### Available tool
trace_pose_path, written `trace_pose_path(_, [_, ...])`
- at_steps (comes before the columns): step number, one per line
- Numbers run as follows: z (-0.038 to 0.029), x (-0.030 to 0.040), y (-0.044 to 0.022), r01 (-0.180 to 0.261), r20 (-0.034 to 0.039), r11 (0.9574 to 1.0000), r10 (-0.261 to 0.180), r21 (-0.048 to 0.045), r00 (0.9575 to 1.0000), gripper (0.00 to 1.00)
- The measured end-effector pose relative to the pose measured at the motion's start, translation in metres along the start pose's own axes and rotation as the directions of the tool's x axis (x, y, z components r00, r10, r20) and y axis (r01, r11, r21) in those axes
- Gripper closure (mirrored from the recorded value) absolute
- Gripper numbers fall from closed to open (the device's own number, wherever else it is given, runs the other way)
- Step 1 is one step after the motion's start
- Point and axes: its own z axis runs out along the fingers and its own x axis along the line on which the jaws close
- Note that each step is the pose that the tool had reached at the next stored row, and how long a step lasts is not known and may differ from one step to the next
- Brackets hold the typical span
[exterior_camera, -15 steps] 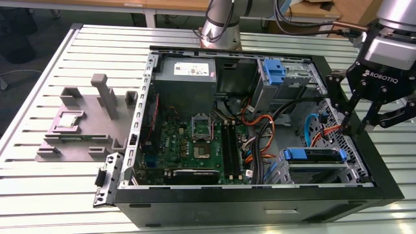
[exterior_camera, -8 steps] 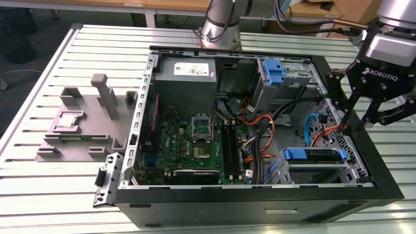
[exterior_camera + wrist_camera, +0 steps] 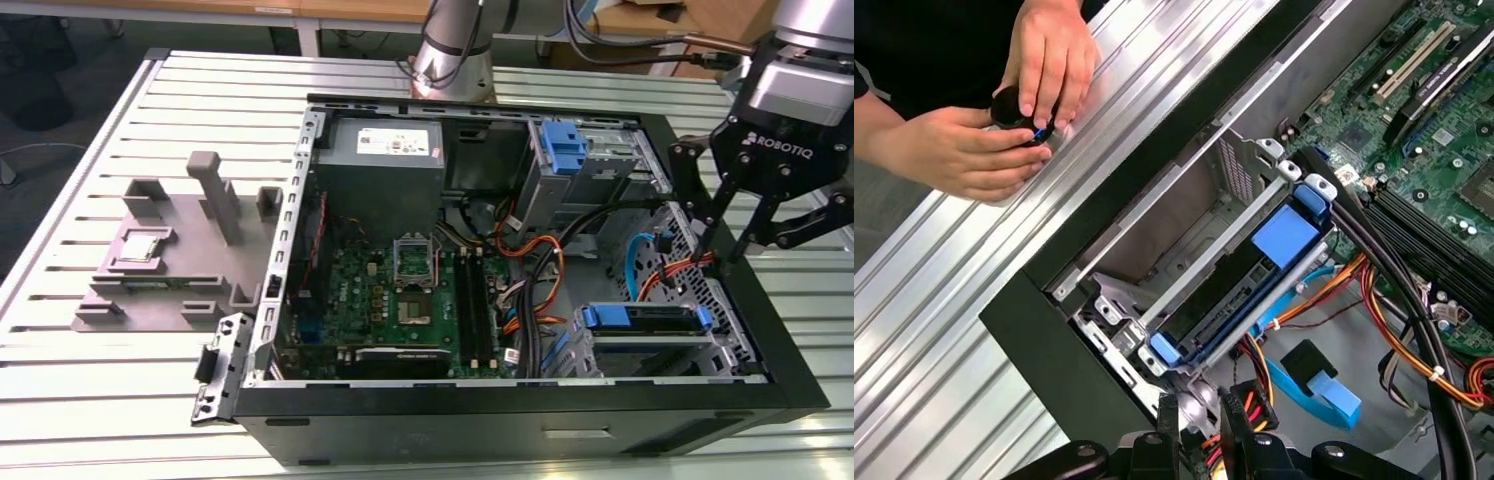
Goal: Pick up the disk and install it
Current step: 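Insert the first disk wire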
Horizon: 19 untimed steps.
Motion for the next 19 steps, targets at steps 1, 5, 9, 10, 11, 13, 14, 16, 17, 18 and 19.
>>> trace_pose_path(1, [0.0002,-0.0003,-0.0006,0.0,-0.0008,1.0,0.0,-0.0008,1.0,0.69])
trace_pose_path(5, [0.0011,-0.0012,-0.0023,0.005,-0.0047,1.0,-0.005,-0.0044,1.0,0.69])
trace_pose_path(9, [0.0021,-0.0017,-0.0045,0.008,-0.0116,0.9999,-0.008,-0.0155,0.9999,0.69])
trace_pose_path(10, [0.0022,-0.0017,-0.005,0.008,-0.0136,0.9998,-0.008,-0.0193,0.9999,0.69])
trace_pose_path(11, [0.0023,-0.0016,-0.0056,0.009,-0.0149,0.9997,-0.009,-0.0225,0.9998,0.69])
trace_pose_path(13, [0.0025,-0.0014,-0.0068,0.01,-0.0163,0.9996,-0.011,-0.0279,0.9998,0.69])
trace_pose_path(14, [0.0025,-0.0013,-0.0074,0.011,-0.0169,0.9995,-0.011,-0.0301,0.9998,0.69])
trace_pose_path(16, [0.0028,-0.0013,-0.0086,0.012,-0.0176,0.9994,-0.012,-0.0331,0.9998,0.69])
trace_pose_path(17, [0.0029,-0.0013,-0.0092,0.013,-0.0185,0.9993,-0.013,-0.0346,0.9997,0.69])
trace_pose_path(18, [0.0031,-0.0013,-0.0096,0.014,-0.0197,0.9993,-0.014,-0.0362,0.9997,0.69])
trace_pose_path(19, [0.0032,-0.0014,-0.0099,0.015,-0.0205,0.9992,-0.016,-0.0372,0.9997,0.69])
